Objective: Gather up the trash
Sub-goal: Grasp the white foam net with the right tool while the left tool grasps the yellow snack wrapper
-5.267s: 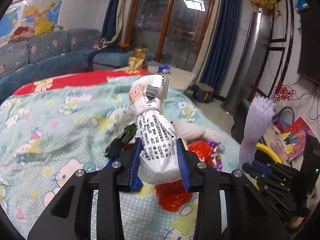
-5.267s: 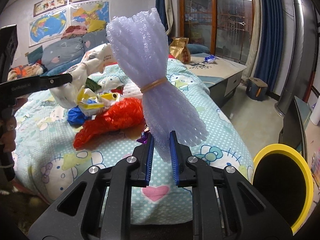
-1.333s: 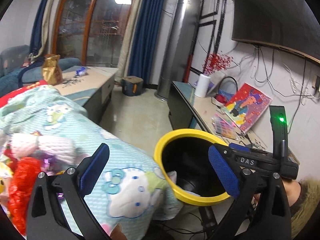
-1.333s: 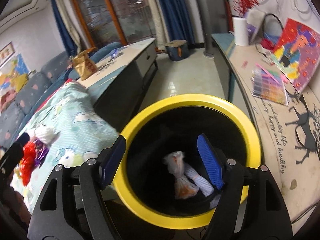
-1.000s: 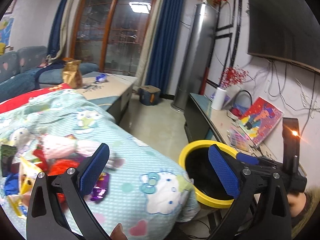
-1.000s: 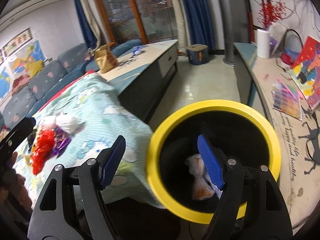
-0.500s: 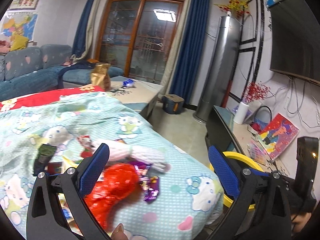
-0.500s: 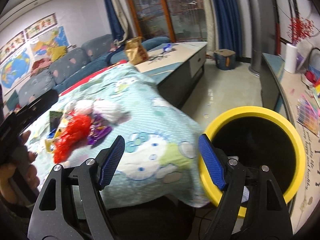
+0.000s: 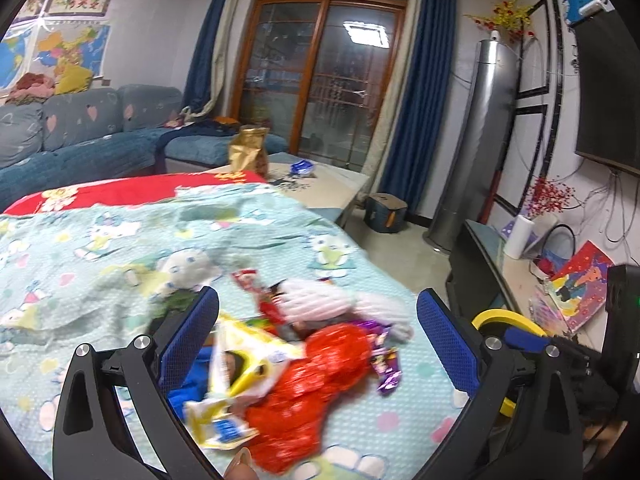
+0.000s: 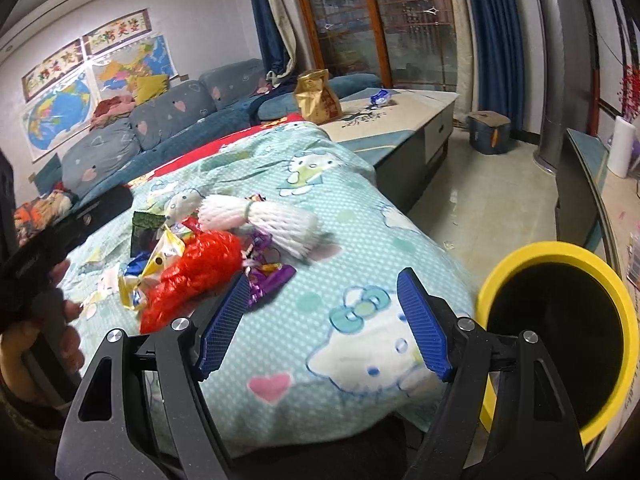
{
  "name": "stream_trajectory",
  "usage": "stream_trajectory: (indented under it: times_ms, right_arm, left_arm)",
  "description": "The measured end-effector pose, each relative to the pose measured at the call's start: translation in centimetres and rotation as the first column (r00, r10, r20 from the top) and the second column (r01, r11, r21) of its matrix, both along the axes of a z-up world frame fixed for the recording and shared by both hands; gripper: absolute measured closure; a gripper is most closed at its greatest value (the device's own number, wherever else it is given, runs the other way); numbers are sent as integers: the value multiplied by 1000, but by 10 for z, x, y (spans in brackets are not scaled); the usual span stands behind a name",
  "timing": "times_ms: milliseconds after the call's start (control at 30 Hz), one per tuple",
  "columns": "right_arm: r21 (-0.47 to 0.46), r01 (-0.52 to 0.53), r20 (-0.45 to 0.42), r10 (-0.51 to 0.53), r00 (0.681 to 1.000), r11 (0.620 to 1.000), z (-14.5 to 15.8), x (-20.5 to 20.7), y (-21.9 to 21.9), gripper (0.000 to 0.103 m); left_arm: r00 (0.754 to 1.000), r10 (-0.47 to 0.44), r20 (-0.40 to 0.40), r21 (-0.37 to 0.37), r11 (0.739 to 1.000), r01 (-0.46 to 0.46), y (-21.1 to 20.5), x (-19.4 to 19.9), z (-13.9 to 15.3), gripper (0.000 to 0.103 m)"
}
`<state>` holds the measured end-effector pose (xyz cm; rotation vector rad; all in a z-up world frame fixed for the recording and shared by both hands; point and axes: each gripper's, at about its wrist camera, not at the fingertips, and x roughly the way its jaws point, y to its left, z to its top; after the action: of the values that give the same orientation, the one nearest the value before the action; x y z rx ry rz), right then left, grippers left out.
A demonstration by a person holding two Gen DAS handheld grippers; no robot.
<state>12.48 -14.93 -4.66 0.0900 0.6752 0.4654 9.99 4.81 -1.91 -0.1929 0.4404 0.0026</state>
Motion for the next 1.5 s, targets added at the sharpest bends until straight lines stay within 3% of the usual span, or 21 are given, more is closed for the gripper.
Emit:
stream_trajectory:
  times_ms: [400,667,700,767,833,967,1233,1333,1400,1500]
  right_arm:
    - [0,-40,-44,40,998,999,-3,54,30,38]
    - [16,-49,-107,50,993,999,-13,86,42,40]
    - [18,-53,-121,55,991,998,-16,90,44,41]
    - [30,-66,-148,70,986,997,-20,97,47,42]
    - [44,-84,-175,91,980,995,-25,102,50,44]
    - [80,-119,-221,134,966,990,-34,105,55,62]
    - [110,-165,-228,186,956,980,-36,93,53,94]
    - [110,-170,-211,190,959,979,-34,88,51,95]
    - [123,-168,-201,190,961,978,-32,85,47,96]
    - [134,-157,-180,180,967,978,-26,83,42,96]
  left_arm:
    - [989,109,-102,-49,992,-114,60,-21,-21,7]
    - [980,90,-179,-115,987,-112,75,-35,-41,8]
    - [979,82,-187,-123,987,-106,75,-36,-44,11]
    - [977,64,-202,-134,987,-92,73,-38,-48,28]
    - [975,41,-218,-142,987,-73,69,-37,-51,34]
    - [967,0,-256,-180,982,-48,61,-37,-59,52]
    - [950,-31,-312,-257,965,-53,58,-32,-80,61]
    - [950,-37,-312,-281,958,-55,59,-30,-82,66]
    - [951,-39,-306,-284,957,-52,60,-29,-81,80]
    - [957,-37,-286,-285,957,-48,62,-31,-76,86]
